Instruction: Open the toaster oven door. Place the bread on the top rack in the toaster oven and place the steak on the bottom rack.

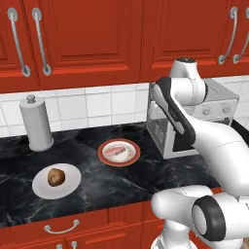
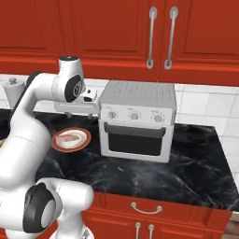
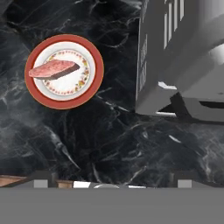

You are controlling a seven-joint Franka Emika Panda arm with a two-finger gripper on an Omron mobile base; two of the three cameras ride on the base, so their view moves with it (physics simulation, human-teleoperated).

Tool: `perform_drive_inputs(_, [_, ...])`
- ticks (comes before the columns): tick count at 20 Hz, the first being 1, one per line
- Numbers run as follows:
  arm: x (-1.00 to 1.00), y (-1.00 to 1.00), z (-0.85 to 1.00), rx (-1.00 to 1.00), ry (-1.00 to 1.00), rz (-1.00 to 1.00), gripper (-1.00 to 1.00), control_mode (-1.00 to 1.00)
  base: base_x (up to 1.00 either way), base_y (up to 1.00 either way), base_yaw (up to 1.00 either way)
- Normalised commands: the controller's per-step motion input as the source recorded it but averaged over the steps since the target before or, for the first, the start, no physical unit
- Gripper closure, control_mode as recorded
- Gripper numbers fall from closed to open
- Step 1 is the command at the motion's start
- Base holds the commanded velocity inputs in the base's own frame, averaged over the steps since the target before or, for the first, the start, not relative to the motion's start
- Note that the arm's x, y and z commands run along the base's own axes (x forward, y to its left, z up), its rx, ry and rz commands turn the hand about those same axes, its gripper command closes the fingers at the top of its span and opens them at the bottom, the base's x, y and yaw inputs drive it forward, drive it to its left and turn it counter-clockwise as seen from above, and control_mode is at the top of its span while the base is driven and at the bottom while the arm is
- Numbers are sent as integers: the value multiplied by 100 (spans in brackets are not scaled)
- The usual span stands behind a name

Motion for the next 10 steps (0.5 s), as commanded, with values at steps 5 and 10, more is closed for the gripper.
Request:
perform_drive_inputs(5, [0,0,0,0,0,0,-100,100,-7,61,11])
perform_drive_inputs(10, [0,0,0,0,0,0,-100,100,19,15,5])
